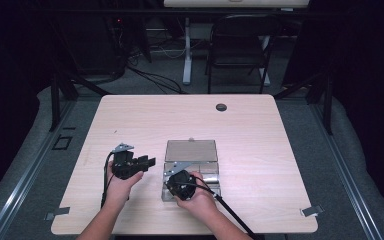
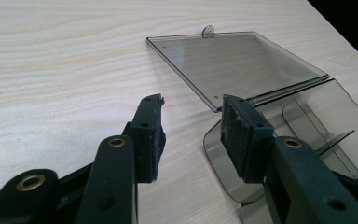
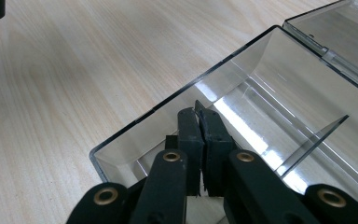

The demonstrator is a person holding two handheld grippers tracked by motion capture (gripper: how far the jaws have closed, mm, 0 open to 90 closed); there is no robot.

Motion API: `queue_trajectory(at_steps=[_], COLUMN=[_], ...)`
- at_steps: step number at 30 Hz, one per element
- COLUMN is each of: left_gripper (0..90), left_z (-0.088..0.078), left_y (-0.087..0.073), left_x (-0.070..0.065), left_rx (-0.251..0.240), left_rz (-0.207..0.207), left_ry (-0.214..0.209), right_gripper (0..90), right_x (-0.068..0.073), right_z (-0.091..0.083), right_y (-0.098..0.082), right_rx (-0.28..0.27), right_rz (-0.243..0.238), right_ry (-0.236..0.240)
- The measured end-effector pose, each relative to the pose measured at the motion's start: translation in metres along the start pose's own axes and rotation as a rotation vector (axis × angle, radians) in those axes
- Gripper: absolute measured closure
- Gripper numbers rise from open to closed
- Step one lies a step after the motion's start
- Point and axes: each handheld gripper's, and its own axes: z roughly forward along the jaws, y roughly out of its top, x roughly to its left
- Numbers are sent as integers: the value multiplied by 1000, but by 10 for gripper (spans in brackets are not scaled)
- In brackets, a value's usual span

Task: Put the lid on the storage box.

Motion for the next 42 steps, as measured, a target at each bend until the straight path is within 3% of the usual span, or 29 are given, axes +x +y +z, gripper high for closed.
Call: queue_trajectory(at_steps=[9,21,32,38,42], left_gripper=[584,573,557,533,525], left_z=[0,0,0,1,3], left_y=[0,0,0,0,0], left_x=[0,0,-1,-1,-2], left_rx=[0,-3,-2,-4,-12], left_rz=[-1,-3,3,22,64], left_ry=[0,2,15,18,6], right_gripper=[870,729,579,501,462], right_x=[1,-4,-19,-30,-37], right_z=[2,-12,-30,-38,-42], right_y=[-1,-1,-3,-5,-9], right_rx=[9,-33,-70,-76,-70], right_rz=[-2,17,27,51,64], right_ry=[7,1,-28,-30,-42])
